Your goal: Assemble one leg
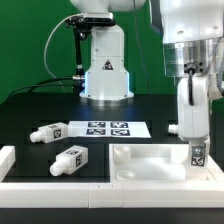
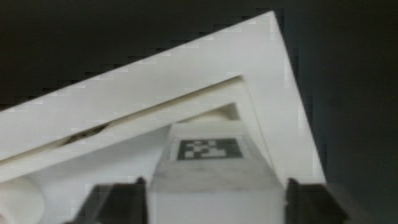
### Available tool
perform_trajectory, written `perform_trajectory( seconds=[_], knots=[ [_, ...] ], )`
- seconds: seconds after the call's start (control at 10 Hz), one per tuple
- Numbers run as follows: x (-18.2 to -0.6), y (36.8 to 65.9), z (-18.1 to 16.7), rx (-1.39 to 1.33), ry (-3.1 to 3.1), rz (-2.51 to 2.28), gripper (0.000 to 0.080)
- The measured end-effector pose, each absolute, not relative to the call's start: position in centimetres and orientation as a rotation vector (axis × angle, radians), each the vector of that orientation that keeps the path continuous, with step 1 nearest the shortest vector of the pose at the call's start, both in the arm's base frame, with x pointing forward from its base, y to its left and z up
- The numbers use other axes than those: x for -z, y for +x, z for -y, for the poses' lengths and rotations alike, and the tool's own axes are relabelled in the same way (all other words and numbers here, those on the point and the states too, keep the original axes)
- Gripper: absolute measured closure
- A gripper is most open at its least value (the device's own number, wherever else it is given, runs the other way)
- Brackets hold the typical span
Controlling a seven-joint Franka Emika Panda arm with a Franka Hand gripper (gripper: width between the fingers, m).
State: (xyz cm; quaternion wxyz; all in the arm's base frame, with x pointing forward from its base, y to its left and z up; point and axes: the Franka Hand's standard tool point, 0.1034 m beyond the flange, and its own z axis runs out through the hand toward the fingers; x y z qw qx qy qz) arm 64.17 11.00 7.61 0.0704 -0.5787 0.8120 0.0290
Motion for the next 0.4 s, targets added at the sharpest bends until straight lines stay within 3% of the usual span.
perform_trajectory(
  seconds=[0.1,0.2,0.4],
  knots=[
    [-8.8,64.4,-11.4,-0.072,-1.761,-2.403,0.0241],
    [-10.2,64.7,-11.5,-0.049,-1.766,-2.367,0.0168],
    [-11.0,64.6,-11.9,-0.046,-1.78,-2.346,0.0153]
  ],
)
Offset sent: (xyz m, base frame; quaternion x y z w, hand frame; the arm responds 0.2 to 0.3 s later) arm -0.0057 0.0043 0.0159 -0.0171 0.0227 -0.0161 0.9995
